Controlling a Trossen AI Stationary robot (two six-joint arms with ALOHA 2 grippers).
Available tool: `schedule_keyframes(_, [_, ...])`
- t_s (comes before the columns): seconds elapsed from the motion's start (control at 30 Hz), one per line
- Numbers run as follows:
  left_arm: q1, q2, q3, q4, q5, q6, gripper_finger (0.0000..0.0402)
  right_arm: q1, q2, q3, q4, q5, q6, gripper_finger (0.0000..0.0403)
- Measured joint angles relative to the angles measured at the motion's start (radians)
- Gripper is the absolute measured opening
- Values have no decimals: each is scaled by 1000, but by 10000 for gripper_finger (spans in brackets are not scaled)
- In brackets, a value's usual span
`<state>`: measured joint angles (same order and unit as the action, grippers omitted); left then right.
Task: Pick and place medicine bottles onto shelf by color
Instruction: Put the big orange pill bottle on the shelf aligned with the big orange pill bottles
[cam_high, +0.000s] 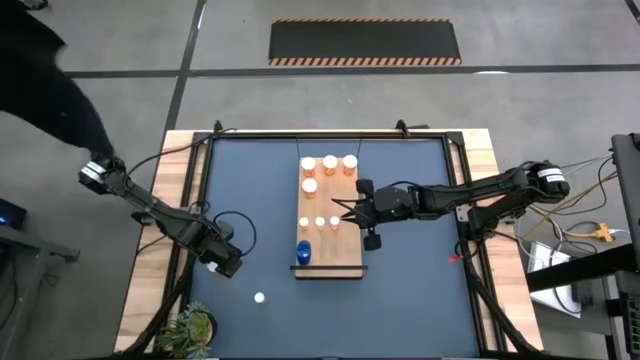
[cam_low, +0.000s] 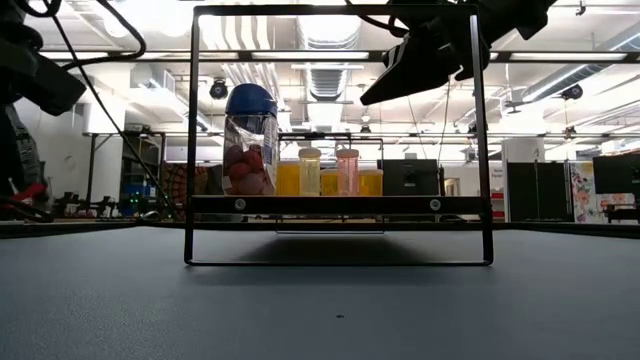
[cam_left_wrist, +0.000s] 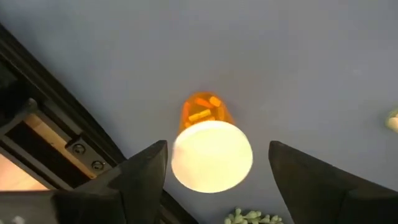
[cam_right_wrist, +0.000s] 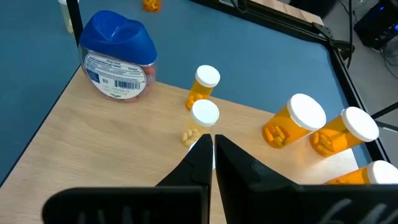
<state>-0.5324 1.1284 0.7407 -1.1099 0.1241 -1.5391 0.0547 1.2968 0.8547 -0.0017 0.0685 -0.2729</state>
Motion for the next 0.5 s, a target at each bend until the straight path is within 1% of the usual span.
schedule_keyframes(0.37, [-25, 86, -13, 2, 25, 4, 262, 0, 0, 0, 0, 0, 4, 9])
schedule_keyframes(0.5, [-33, 115, -13, 3, 29, 9, 244, 0, 0, 0, 0, 0, 4, 9])
